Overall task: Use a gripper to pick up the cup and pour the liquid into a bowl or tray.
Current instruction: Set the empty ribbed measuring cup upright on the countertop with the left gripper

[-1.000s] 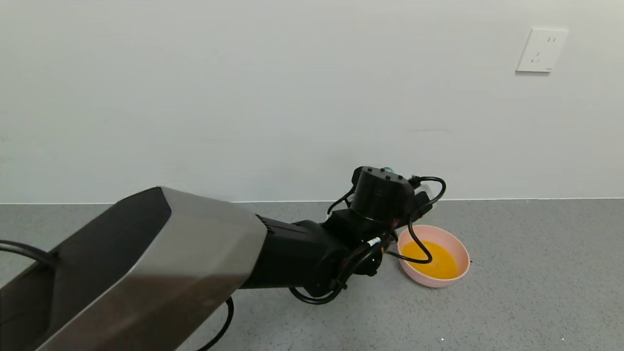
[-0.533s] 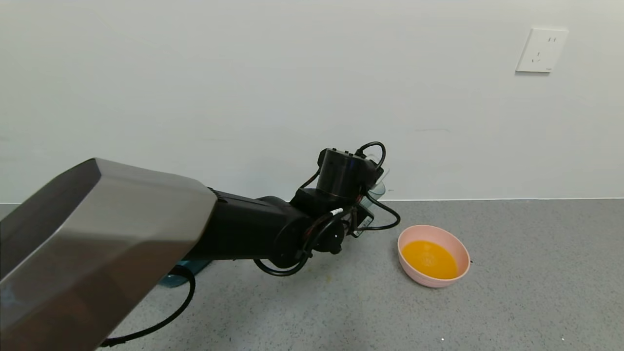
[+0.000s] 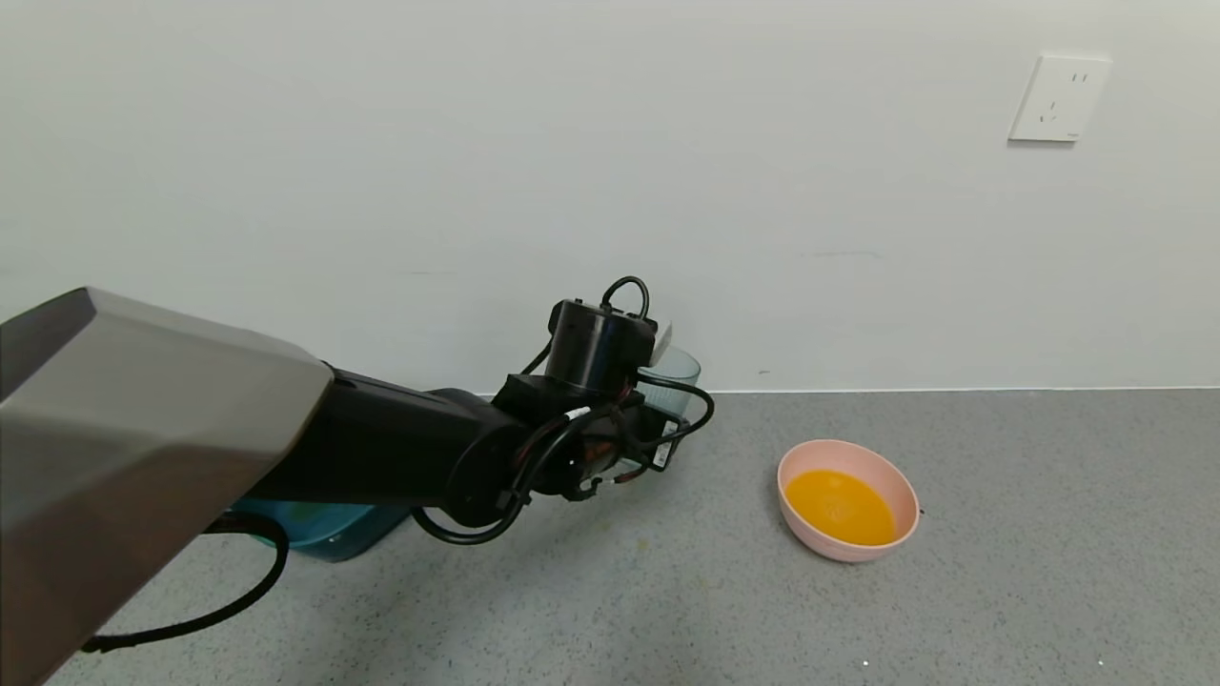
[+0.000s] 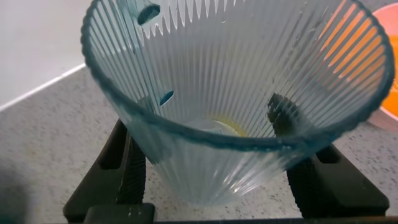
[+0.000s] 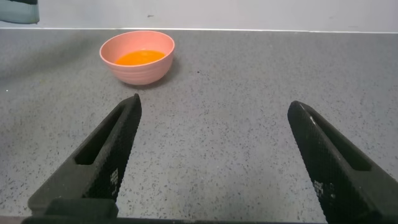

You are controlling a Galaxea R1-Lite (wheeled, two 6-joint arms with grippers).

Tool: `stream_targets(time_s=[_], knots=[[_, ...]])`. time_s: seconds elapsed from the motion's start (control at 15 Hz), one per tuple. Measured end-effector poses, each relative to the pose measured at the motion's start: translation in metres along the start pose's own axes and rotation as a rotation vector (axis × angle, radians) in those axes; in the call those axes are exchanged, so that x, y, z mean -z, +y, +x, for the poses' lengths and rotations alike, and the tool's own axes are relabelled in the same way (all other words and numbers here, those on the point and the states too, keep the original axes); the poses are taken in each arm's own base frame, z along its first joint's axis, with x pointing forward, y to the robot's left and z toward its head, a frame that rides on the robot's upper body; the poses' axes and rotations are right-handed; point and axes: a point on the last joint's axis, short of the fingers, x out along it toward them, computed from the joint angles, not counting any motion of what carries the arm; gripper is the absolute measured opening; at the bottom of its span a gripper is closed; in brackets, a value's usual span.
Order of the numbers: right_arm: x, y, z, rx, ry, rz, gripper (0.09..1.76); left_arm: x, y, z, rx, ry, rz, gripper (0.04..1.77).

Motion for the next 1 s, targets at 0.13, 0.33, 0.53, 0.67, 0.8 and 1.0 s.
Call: stream_targets(time_s=[0.13, 0.33, 0.53, 0.67, 0.8, 1.0], knots=[[0.000, 0.000, 0.000, 0.000, 0.000, 0.000, 1.71, 0.003, 0.005, -0.001, -0.003, -0.050, -0.038, 1.27], [0.000, 0.000, 0.000, 0.000, 0.000, 0.000, 1.71, 0.013, 0.009, 0.000, -0.018, -0.143, -0.072, 1.27], [0.000, 0.000, 0.000, 0.000, 0.000, 0.000, 1.71, 0.021, 0.011, 0.000, -0.006, -0.167, -0.154, 1.27], [0.000, 0.000, 0.000, 0.000, 0.000, 0.000, 1.71, 0.022, 0.016, 0.003, -0.018, -0.199, -0.189, 1.27], [0.000, 0.000, 0.000, 0.000, 0.000, 0.000, 1.71, 0.027, 0.021, 0.008, -0.039, -0.217, -0.202, 1.27], [0.000, 0.000, 0.000, 0.000, 0.000, 0.000, 1.71, 0.034, 0.031, 0.020, -0.076, -0.223, -0.235, 1.27]])
